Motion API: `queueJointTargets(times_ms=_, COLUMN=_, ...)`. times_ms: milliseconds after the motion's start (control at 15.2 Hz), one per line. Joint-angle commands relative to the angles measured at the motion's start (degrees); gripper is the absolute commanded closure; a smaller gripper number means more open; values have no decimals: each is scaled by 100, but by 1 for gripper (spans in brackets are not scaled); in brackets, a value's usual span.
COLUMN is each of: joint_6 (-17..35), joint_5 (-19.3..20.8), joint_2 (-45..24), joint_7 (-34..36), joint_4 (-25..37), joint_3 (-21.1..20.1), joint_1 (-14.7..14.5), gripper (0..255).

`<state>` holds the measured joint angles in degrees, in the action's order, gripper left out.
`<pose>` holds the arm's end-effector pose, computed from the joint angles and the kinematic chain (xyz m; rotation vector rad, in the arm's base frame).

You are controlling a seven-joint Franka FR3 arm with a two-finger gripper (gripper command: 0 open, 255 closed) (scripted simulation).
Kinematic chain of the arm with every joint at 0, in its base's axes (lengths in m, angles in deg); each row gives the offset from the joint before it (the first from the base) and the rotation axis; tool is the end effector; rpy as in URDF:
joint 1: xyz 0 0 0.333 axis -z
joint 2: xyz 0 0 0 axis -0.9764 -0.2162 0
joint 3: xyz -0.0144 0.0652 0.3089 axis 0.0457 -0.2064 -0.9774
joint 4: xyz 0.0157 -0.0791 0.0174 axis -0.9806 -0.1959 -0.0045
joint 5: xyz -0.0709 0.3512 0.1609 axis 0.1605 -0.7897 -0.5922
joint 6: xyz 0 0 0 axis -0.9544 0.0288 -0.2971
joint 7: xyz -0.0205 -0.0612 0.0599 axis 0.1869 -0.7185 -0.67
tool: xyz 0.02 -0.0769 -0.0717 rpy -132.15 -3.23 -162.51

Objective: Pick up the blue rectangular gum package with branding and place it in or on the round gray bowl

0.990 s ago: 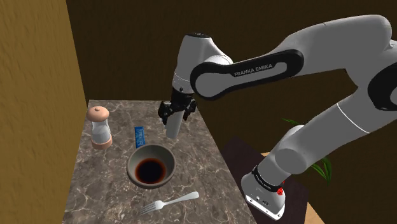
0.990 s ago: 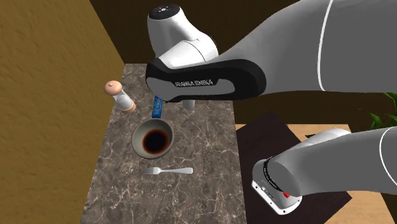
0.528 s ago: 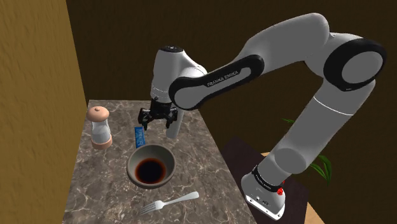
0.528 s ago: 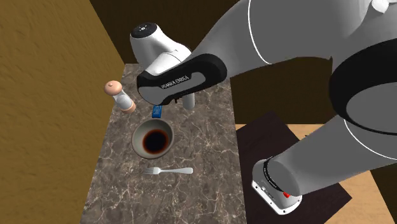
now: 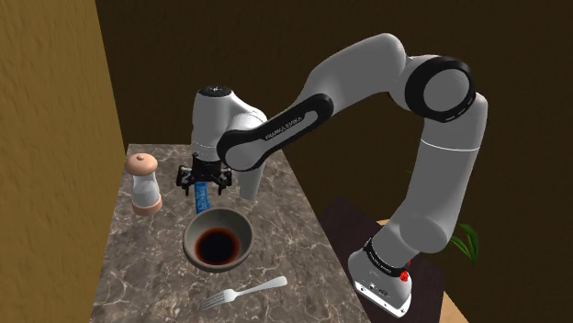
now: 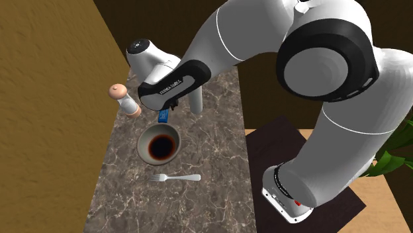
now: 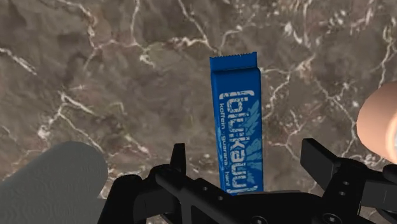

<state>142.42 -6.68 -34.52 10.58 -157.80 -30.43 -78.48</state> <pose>0.5236 0.2909 0.2775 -2.9855 0.9086 -0.0094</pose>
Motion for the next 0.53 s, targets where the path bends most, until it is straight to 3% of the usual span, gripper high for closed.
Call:
queueJointTargets(times_ms=0, joint_6=93, joint_5=105, joint_2=-157, joint_7=94, joint_4=50, joint_3=67, joint_1=-63, gripper=0)
queueJointTargets(times_ms=462, joint_6=344, joint_5=291, joint_2=-423, joint_7=216, joint_4=41, joint_3=192, joint_1=-160, gripper=0)
